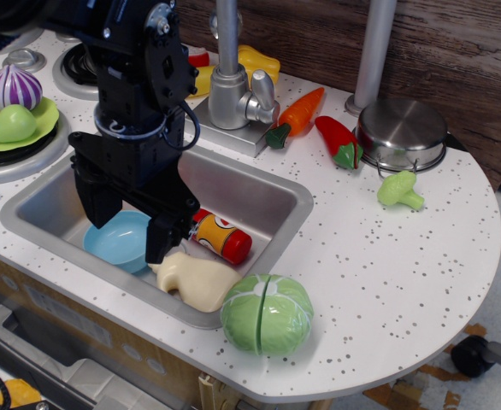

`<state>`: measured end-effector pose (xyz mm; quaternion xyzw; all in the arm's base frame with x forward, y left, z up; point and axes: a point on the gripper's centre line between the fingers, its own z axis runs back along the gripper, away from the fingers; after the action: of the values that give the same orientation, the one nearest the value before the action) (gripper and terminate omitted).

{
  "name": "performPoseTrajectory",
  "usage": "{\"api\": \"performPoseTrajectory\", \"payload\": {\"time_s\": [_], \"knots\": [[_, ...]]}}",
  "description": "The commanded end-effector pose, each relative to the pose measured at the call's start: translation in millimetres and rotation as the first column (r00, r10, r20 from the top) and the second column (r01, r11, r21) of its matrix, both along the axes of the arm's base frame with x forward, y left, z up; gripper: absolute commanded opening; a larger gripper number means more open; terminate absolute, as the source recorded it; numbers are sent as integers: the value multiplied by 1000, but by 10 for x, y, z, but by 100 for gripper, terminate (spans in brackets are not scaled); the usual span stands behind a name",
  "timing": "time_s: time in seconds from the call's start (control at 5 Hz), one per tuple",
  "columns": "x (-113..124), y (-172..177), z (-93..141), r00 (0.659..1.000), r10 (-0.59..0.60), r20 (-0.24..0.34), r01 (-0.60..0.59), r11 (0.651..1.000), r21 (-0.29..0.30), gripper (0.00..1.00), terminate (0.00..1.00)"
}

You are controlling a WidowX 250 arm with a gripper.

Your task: Put broccoli in bowl

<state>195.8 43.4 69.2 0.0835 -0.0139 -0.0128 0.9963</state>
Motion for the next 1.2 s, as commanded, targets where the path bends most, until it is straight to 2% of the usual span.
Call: {"api": "performPoseTrajectory", "payload": {"time_s": [0.0, 0.2, 0.4, 0.6, 0.8, 1.0], "knots": [[0, 0, 0, 1000, 0, 0, 0, 1000, 0, 100, 0], [283, -439, 347, 999, -3, -42, 4, 1000, 12, 100, 0], [555, -812, 542, 999, 39, -22, -40, 999, -13, 100, 0], [795, -1167, 515, 993, 107, 42, -106, 994, -29, 100, 0], [1062, -1394, 359, 982, 131, 137, -130, 991, -20, 100, 0], [1354, -1503, 257, 978, 104, 182, -103, 995, -14, 100, 0]]}}
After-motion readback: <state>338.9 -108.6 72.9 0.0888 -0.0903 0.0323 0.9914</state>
